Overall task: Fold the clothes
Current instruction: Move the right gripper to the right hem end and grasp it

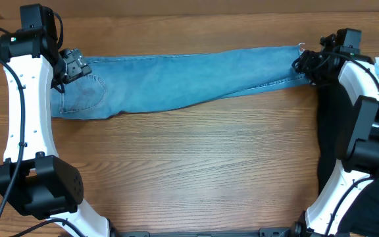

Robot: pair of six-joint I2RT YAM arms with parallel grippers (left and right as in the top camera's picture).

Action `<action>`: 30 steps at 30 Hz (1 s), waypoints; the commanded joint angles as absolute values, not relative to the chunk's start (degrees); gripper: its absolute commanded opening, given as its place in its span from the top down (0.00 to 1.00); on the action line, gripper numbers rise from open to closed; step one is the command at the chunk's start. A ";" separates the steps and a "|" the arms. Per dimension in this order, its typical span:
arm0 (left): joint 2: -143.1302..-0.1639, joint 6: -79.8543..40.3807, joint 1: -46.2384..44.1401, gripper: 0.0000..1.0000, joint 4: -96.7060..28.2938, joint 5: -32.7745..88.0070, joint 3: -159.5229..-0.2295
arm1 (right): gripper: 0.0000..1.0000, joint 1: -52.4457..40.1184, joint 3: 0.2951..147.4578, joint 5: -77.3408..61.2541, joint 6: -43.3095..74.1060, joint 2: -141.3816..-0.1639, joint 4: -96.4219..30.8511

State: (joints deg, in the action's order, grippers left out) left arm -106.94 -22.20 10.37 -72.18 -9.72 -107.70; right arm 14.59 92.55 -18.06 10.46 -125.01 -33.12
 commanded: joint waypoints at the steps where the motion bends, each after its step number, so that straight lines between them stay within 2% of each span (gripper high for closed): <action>1: -107.13 -22.31 10.46 0.00 -72.12 -10.50 -107.50 | 0.36 14.68 90.19 -15.46 10.00 -124.53 -29.21; 8: -107.13 -22.31 10.46 0.00 -72.12 -10.50 -107.50 | 0.36 14.61 88.82 -15.97 8.49 -128.09 -23.99; 10: -107.15 -22.31 10.46 0.00 -72.12 -10.50 -107.50 | 0.49 14.63 88.84 -17.98 8.47 -128.42 -22.90; 13: -107.13 -22.31 10.46 0.00 -72.12 -10.50 -107.50 | 0.61 14.61 88.84 -18.11 8.49 -128.42 -22.68; 15: -107.13 -22.31 10.46 0.00 -72.12 -10.50 -107.50 | 0.87 14.63 89.06 -18.11 8.49 -127.96 -22.81; 20: -107.13 -22.31 10.46 0.00 -72.14 -10.50 -107.50 | 0.88 14.63 89.38 -17.67 9.54 -120.97 -26.33; 22: -107.13 -22.31 10.46 0.00 -72.12 -10.50 -107.50 | 0.93 14.63 89.71 -15.16 14.28 -119.26 -31.00; 27: -107.13 -22.31 10.46 0.00 -72.12 -10.50 -107.50 | 0.96 14.22 91.48 -6.74 21.52 -119.15 -40.01; 28: -107.13 -22.31 10.46 0.00 -72.12 -10.50 -107.50 | 0.95 14.02 91.48 -5.48 21.47 -119.15 -40.18; 29: -107.13 -22.31 10.46 0.00 -72.12 -10.50 -107.50 | 0.57 13.76 91.46 -4.91 20.75 -119.17 -39.00; 30: -107.13 -22.31 10.46 0.00 -72.12 -10.50 -107.50 | 0.36 13.47 91.46 -4.93 19.18 -119.22 -37.60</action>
State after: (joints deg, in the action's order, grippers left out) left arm -106.94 -22.20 10.37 -72.18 -9.72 -107.70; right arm 14.06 90.26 -8.88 20.27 -120.95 -39.81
